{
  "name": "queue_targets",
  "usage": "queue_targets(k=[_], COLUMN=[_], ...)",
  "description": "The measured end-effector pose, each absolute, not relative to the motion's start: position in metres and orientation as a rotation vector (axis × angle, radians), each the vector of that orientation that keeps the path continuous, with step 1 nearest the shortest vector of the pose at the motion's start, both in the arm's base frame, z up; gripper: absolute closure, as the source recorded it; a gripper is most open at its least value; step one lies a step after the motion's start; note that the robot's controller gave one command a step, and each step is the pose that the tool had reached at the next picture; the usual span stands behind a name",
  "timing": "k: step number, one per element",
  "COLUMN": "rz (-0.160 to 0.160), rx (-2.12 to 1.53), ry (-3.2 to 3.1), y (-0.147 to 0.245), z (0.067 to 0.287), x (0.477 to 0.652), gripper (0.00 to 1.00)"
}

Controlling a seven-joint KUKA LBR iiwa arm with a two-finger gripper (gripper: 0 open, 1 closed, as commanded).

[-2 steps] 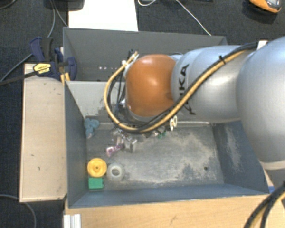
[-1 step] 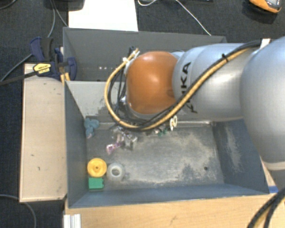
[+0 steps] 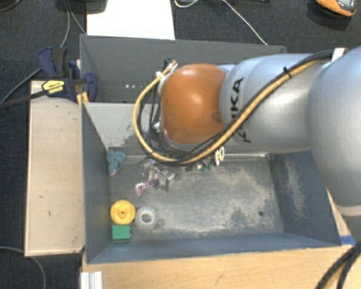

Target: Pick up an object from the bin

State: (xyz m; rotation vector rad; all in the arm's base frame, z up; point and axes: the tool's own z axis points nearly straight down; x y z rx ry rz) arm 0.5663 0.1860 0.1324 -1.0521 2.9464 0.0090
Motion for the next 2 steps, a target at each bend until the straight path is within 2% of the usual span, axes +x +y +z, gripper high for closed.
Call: queue_targets(k=[2], rz=[0.009], rx=[-1.048], ry=[2.945], y=[0.1862], z=[0.1557], x=[0.5671], gripper=[1.00])
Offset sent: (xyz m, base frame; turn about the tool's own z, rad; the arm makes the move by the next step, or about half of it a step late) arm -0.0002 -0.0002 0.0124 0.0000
